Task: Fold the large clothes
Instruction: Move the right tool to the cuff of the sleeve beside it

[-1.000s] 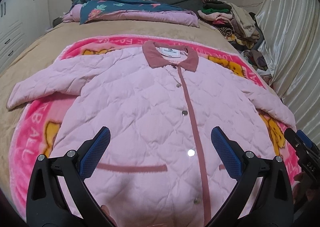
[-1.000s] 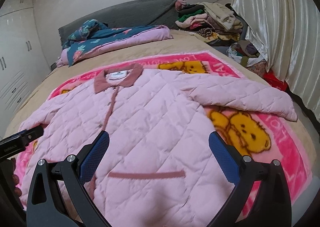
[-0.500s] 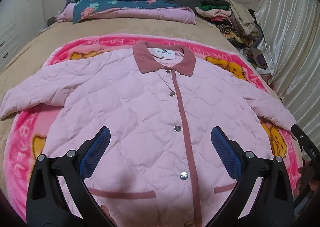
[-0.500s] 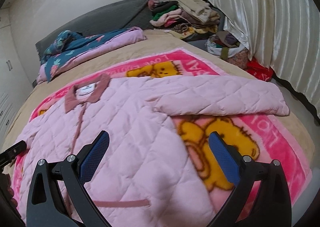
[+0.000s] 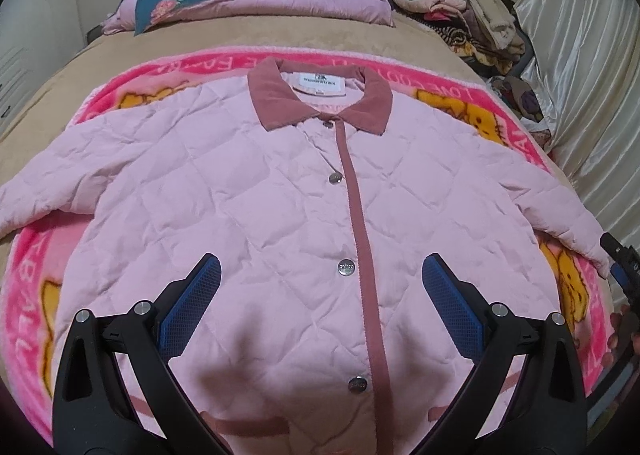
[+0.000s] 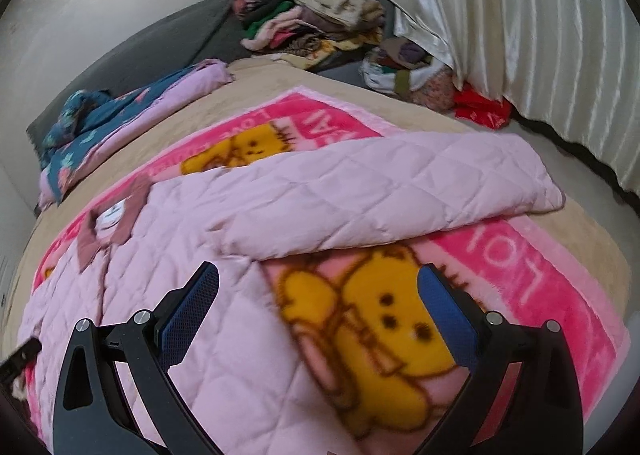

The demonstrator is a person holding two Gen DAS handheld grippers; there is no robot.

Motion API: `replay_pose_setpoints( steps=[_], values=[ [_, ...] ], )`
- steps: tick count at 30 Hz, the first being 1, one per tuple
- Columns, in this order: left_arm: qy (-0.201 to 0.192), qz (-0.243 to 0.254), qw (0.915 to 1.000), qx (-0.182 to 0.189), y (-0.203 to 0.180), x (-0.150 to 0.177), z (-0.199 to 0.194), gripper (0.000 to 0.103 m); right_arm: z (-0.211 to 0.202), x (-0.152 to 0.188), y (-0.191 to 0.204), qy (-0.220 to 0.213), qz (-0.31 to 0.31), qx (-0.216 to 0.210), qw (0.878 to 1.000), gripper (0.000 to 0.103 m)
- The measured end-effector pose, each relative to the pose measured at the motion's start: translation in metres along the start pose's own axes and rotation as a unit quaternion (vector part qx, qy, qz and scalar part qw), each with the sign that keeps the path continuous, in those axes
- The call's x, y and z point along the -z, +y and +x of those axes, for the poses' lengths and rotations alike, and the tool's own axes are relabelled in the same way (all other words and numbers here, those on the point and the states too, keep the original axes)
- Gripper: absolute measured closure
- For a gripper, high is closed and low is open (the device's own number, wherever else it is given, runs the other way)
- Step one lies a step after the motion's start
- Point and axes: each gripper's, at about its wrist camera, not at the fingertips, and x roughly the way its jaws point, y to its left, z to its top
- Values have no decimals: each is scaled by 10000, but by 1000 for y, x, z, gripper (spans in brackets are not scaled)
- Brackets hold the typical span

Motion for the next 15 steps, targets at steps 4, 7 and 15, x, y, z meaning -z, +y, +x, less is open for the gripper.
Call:
replay_pose_setpoints(
  steps=[4,7,15],
  values=[
    [85,74,9999,36,-6,1,12,9,18,-7,-27,64,345,214,9992,4],
    [103,127,9998,87,-12,1,18,9,30,-11,-45,138,590,357,9975,4],
    [185,279,9993,146,-26,-1,34,9,68,-24,-103,330,1426,677,9869,4]
  ],
)
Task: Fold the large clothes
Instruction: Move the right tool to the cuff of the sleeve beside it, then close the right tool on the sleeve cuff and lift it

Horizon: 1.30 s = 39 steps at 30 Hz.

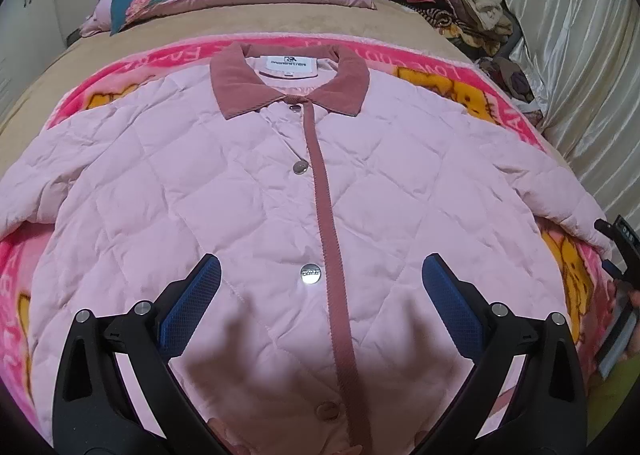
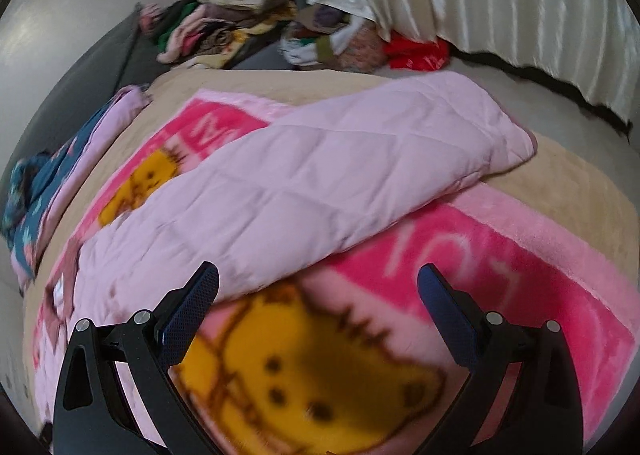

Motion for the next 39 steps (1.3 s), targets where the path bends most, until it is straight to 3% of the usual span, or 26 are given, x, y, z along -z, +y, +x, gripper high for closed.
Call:
replay_pose_setpoints(
  steps=[3,8,13,14,16,22,25,31,39],
  values=[
    [35,31,10000,-18,-1,0,3,9,15,-11,-15,-24,238,178,9996,4],
    [32,21,9999,-110,6,-2,5,9,43,-26,-48,138,1075,-28,9941,4],
    [57,-40,9999,-125,16,-6,9,9,51,-42,-61,-137,1436,-53,9895,5],
    [42,-54,9999,-150,19,-6,9,9,55,-46,-64,-148,1519,-51,9883,6],
    [28,-92,9998,-160,24,-8,9,9,58,-54,-68,-227,1542,168,9876,27],
    [-82,-141,9995,-269,41,-14,11,9,52,-62,-62,-447,1134,317,9920,69],
    [-53,-168,9994,-284,49,-15,13,9,31,-68,-47,-781,685,149,9945,79],
    [-47,-231,9996,-146,61,-16,12,9,-10,-74,-2,-1294,-134,-119,9914,85],
    [-233,-248,9994,-113,78,-18,1,9,-50,-73,52,-1680,-755,-463,9818,87]
  ],
)
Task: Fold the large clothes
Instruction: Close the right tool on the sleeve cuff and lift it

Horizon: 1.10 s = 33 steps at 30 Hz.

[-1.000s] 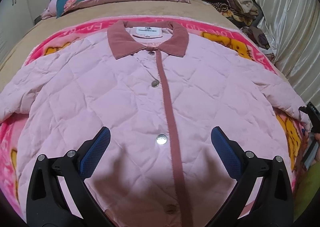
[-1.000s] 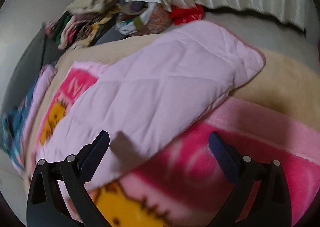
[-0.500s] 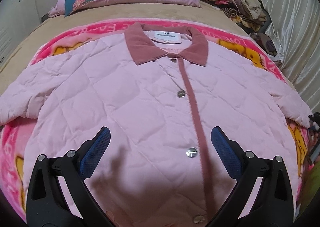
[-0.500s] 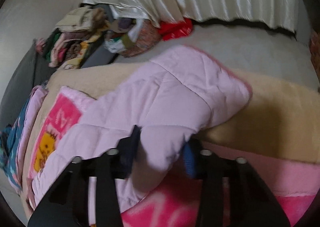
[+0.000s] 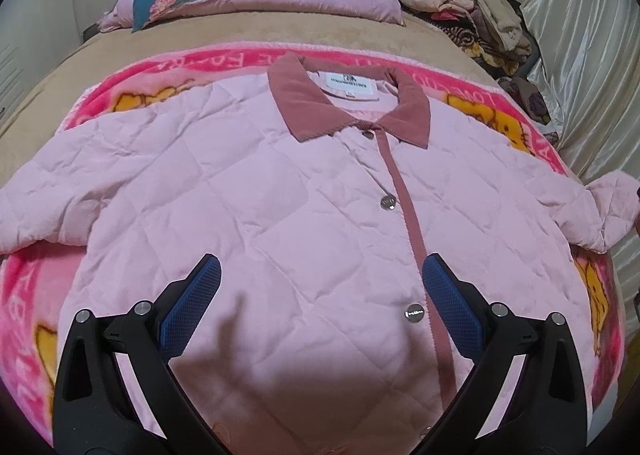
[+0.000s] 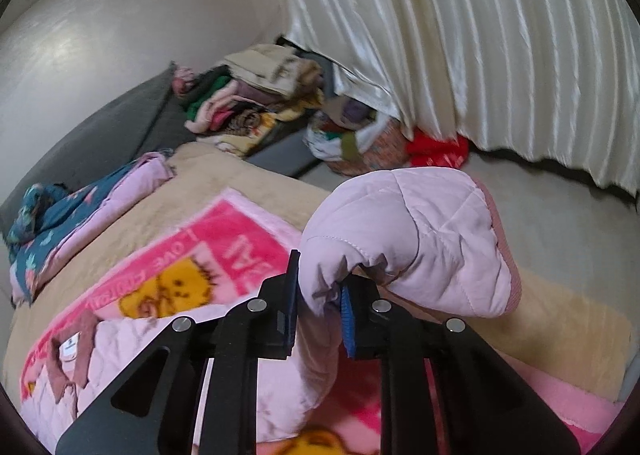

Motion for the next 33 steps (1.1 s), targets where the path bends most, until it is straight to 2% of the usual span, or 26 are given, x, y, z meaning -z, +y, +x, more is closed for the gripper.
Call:
replay_pose_setpoints(
  steps=[11,17,33],
  values=[
    [-326,-119,9994,-34,30,-19,-31,9,-34,5,68,-191,-724,-563,9956,88],
    [-497,-482,9975,111,56,-22,-51,9,-50,11,99,-232,-960,-806,9918,88],
    [-656,-708,9952,131,84,-24,-60,9,-87,30,173,-284,-1456,-1299,9804,88]
  ],
)
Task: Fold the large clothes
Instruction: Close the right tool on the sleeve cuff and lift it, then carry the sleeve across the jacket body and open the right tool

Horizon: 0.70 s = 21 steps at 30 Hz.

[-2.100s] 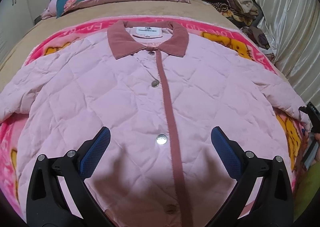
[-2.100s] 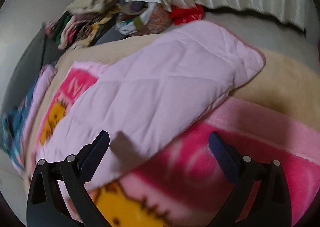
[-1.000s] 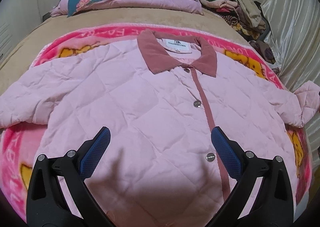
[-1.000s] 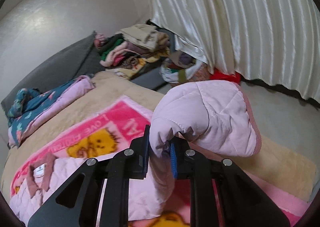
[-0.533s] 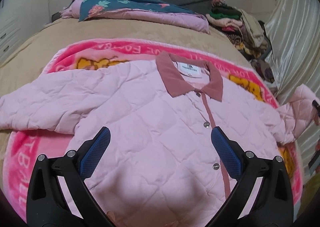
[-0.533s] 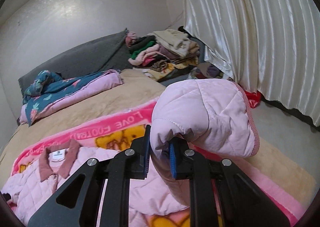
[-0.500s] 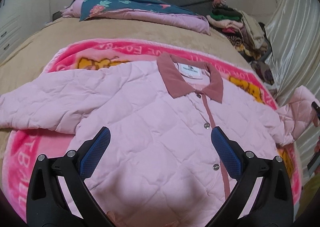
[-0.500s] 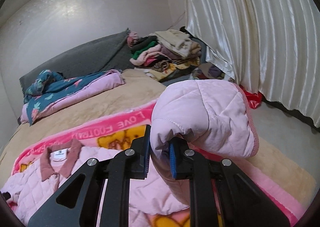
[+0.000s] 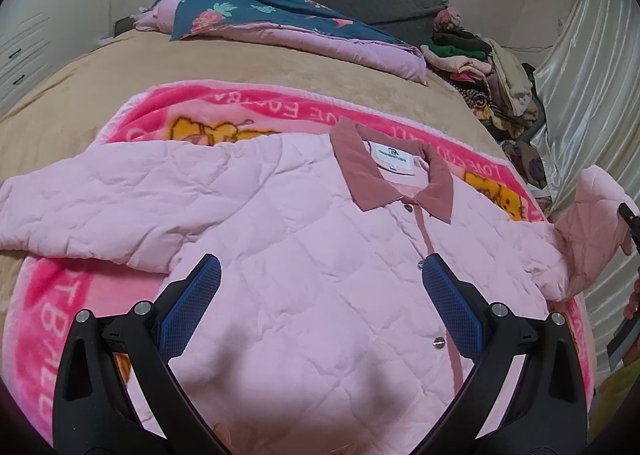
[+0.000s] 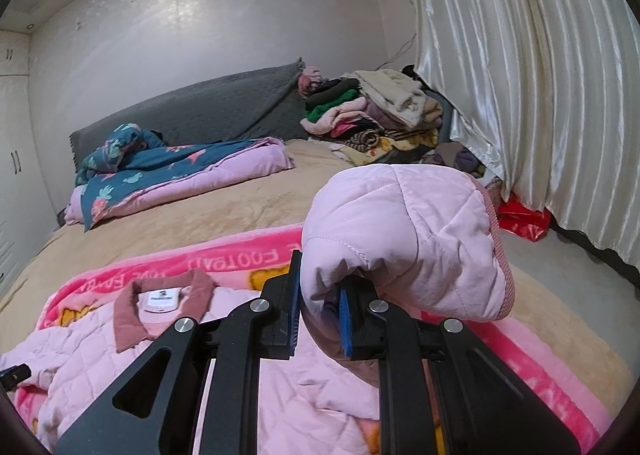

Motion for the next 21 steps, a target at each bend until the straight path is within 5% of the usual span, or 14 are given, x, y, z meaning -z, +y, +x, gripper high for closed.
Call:
replay_pose_setpoints(
  steps=[21],
  values=[
    [29,-122,9999,-115,16,0,3,9,11,19,98,101,-743,-642,9951,88]
  ],
)
